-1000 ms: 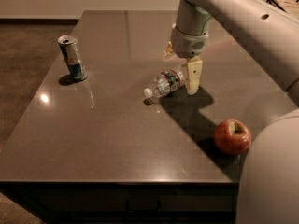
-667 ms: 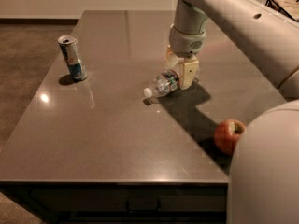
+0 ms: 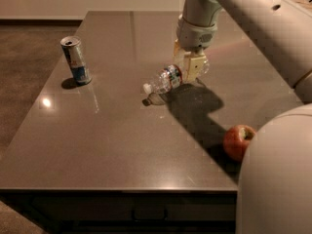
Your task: Pick water bottle
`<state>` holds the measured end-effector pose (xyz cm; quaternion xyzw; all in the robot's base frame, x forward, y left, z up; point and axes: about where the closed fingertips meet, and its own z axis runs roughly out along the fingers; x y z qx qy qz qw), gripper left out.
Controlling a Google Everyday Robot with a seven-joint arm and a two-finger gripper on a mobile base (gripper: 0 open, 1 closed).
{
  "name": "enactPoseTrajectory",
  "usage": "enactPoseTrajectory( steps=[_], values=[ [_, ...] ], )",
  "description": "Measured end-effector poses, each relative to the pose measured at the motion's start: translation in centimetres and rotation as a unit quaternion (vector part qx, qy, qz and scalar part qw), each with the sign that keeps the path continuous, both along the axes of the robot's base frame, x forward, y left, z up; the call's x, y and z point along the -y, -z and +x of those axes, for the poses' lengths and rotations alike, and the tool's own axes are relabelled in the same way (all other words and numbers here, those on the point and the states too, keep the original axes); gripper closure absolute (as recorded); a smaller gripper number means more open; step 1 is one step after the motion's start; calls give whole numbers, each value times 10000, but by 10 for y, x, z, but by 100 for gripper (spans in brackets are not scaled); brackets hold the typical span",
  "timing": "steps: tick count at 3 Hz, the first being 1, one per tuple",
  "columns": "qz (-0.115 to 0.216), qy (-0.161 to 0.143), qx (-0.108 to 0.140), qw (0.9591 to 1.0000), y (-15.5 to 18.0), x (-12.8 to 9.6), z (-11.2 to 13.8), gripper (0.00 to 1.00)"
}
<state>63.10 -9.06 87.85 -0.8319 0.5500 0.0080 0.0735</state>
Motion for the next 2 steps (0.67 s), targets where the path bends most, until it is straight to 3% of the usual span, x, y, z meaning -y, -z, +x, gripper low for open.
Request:
enactPoseTrajectory(
  steps=[1,2],
  values=[
    [333,-27,167,9993,-33,-5,-9,100],
    [600,-148,286,9977,-64,-13,-19,100]
  ],
)
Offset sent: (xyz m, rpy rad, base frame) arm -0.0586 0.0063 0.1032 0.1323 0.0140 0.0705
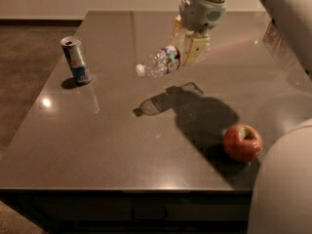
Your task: Pick water bottle
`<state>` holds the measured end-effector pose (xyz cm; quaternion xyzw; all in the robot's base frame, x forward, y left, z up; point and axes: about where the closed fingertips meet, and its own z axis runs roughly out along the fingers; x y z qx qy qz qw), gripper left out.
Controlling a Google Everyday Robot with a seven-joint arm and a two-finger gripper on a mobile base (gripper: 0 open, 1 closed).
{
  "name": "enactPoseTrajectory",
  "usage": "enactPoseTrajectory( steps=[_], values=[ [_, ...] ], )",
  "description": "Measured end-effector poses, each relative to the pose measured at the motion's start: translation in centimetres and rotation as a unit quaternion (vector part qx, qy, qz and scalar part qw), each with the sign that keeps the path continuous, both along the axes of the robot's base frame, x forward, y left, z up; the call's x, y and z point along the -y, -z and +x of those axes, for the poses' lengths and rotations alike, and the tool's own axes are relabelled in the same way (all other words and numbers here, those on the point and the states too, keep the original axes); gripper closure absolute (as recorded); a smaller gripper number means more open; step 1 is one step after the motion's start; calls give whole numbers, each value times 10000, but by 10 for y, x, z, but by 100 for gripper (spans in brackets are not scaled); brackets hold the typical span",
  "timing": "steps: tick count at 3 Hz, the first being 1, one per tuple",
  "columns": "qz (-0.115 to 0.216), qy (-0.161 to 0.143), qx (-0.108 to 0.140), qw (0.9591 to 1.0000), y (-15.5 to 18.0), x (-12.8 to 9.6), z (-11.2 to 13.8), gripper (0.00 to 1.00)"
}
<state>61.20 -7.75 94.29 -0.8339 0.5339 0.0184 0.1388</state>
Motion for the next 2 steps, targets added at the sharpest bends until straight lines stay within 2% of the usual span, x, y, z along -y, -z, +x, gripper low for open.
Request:
enactPoseTrajectory(
  steps=[1,2],
  values=[
    [237,-50,88,9997,-22,-9,-4,100],
    [348,-19,270,9990,-23,-16,7,100]
  ],
)
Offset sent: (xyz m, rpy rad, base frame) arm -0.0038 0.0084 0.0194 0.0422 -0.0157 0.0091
